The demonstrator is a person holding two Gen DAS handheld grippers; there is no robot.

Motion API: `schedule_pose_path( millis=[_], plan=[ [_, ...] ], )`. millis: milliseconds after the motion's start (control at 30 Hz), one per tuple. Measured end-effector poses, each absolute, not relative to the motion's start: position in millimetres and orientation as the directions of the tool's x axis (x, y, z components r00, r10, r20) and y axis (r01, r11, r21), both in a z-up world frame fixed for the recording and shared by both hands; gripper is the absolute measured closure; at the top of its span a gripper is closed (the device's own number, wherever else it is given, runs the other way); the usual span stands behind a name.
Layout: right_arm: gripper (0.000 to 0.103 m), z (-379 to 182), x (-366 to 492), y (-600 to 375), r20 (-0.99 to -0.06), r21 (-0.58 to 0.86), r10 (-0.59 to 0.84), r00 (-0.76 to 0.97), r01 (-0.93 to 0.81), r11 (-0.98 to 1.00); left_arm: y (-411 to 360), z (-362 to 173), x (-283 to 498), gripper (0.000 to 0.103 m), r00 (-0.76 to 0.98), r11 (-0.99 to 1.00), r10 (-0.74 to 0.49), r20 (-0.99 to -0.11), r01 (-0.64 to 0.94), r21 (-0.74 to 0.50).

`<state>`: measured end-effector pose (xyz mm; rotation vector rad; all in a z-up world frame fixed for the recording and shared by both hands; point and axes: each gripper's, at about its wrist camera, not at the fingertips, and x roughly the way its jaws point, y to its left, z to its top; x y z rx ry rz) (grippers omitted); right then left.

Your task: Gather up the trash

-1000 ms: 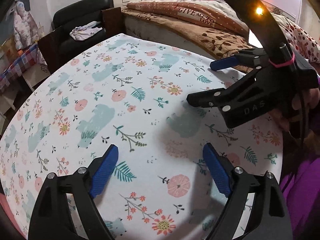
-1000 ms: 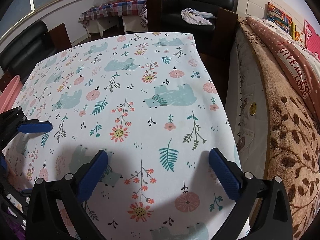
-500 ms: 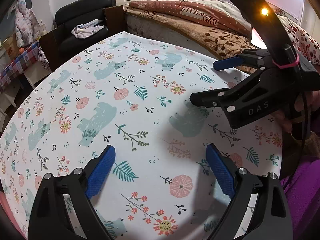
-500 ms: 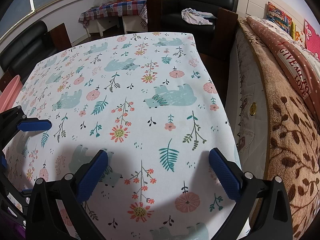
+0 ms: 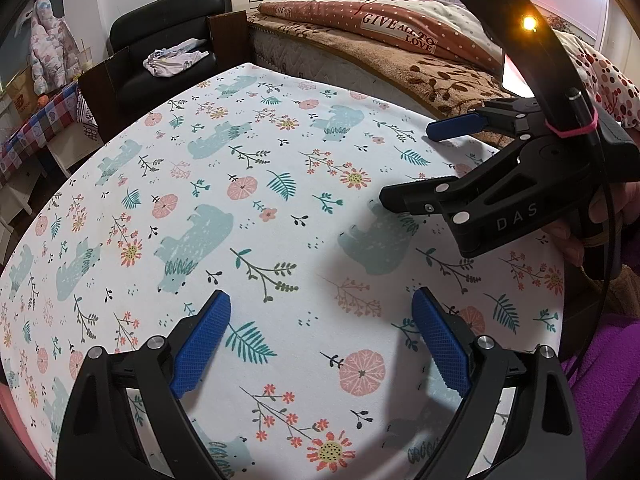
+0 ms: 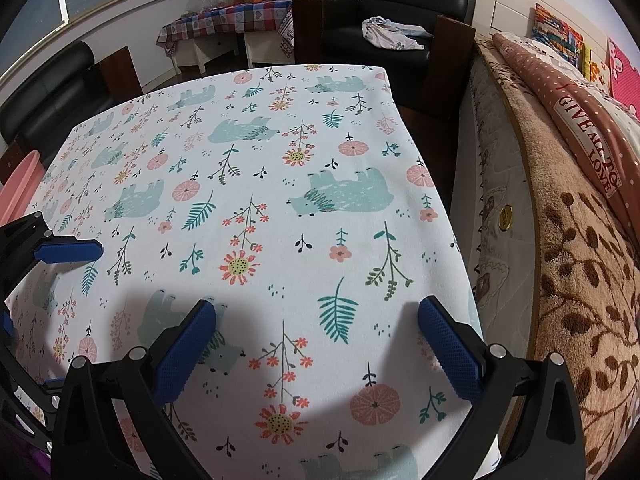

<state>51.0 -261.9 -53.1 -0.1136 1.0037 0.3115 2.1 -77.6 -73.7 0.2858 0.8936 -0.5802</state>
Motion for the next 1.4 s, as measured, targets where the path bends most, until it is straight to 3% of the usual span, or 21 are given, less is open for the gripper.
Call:
schedule_pose_path(
  millis=[1400],
  plan=[
    [0.003, -51.8, 49.9, -268.6, -0.830, 0.093, 0.242, 0.502, -0.303, 0.948, -76.4, -73.9, 2.9, 0.010, 0.489, 0.811, -0.354, -0.797, 0.585, -0.002]
  ],
)
